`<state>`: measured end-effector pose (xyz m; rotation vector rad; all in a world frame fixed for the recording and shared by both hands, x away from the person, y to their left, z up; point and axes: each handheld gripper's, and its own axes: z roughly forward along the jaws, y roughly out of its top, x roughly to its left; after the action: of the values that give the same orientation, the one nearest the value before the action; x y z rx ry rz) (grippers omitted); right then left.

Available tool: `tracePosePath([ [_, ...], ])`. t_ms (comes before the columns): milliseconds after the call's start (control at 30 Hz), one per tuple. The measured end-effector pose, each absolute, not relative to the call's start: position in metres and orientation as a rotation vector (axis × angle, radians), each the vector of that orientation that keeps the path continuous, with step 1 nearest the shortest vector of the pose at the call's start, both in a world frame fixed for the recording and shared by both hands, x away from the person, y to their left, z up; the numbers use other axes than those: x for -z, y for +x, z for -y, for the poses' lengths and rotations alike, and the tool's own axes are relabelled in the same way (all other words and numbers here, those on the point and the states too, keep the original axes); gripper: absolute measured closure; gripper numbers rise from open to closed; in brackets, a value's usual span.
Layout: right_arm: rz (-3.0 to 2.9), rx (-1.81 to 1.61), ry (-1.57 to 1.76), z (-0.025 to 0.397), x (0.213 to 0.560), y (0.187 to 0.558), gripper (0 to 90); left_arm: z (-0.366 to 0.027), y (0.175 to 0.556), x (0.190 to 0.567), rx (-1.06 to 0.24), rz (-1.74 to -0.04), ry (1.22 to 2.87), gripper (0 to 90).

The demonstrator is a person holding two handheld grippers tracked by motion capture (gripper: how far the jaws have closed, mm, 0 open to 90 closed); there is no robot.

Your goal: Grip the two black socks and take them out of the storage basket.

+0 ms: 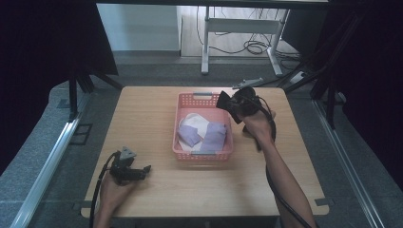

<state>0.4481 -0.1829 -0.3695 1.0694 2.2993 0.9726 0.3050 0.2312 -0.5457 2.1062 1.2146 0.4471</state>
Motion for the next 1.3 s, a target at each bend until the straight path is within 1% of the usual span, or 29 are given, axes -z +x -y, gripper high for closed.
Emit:
tracePosePath([
  [400,-2.237,-0.903,1.158,0.222,0.378,0.449,82.2,-0.231,0.305,0.546,-0.448,-1.214,2.107,13.3],
  [600,-2.214,-0.860,1.214,0.241,0.390,0.452,82.1,-0.231,0.305,0.546,-0.447,-1.214,2.107,13.4],
  [833,-2.196,-0.790,1.269,0.254,0.411,0.459,81.9,-0.231,0.305,0.546,-0.446,-1.218,2.103,13.4],
  [867,-2.197,-0.780,1.290,0.257,0.419,0.461,81.8,-0.231,0.305,0.546,-0.445,-1.218,2.103,13.4],
  [1100,-2.193,-0.751,1.360,0.267,0.447,0.468,81.3,-0.231,0.305,0.546,-0.446,-1.218,2.101,13.4],
  [1233,-2.200,-0.745,1.377,0.269,0.456,0.470,80.1,-0.231,0.305,0.546,-0.446,-1.218,2.101,13.4],
  [1300,-2.215,-0.735,1.391,0.270,0.466,0.472,78.1,-0.231,0.305,0.546,-0.447,-1.218,2.101,13.4],
])
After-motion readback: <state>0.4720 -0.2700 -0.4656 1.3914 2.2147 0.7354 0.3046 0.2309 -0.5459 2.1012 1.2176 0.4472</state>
